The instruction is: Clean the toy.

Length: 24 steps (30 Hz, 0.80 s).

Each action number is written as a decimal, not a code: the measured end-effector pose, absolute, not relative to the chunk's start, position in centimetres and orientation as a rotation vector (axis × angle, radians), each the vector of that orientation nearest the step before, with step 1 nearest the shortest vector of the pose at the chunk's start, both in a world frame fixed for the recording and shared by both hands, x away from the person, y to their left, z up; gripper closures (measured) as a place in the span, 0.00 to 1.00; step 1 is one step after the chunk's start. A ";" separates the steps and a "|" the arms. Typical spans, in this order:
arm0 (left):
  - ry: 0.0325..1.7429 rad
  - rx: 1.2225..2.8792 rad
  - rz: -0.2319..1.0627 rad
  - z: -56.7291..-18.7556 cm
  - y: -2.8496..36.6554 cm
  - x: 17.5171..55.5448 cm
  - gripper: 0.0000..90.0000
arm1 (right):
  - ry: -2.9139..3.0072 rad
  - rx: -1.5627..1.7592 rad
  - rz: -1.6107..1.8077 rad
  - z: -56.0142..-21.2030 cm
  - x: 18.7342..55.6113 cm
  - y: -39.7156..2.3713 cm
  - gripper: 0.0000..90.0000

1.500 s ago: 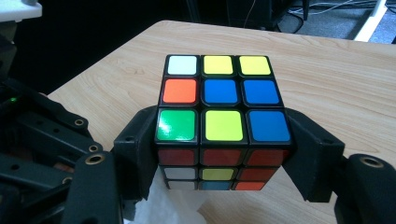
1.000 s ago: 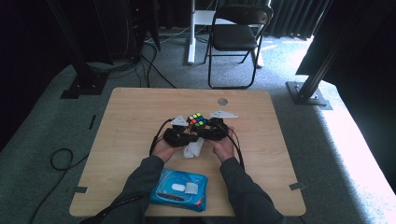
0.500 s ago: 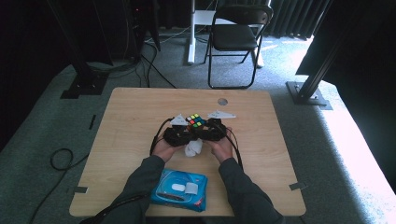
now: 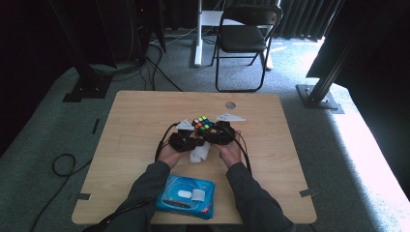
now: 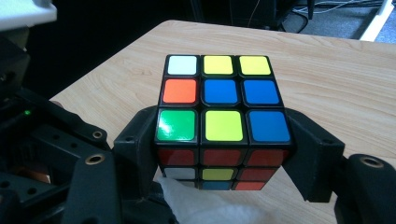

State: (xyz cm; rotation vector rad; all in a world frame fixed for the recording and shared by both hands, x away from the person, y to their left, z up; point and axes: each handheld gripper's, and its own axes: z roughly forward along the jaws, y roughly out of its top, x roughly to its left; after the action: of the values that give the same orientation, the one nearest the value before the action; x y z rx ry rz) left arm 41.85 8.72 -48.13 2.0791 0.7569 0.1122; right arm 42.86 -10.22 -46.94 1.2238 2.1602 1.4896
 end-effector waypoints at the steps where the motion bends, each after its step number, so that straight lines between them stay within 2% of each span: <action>1: 0.759 2.081 0.110 -48.2 8.7 41.9 0.98 | 2.159 1.224 1.490 -46.9 42.9 -10.2 0.38; 12: 0.776 2.066 0.114 -48.2 8.7 41.9 0.98 | 2.146 1.214 1.513 -46.1 42.9 -9.9 0.38; 24: 0.766 2.004 0.138 -47.3 9.0 41.7 0.98 | 2.151 1.230 1.508 -46.7 42.9 -9.4 0.38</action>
State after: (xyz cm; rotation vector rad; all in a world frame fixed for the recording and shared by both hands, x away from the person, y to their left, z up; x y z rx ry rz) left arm 41.67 9.05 -47.29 2.0039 0.7656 0.1377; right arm 42.85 -9.43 -46.74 1.2301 2.1507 1.5078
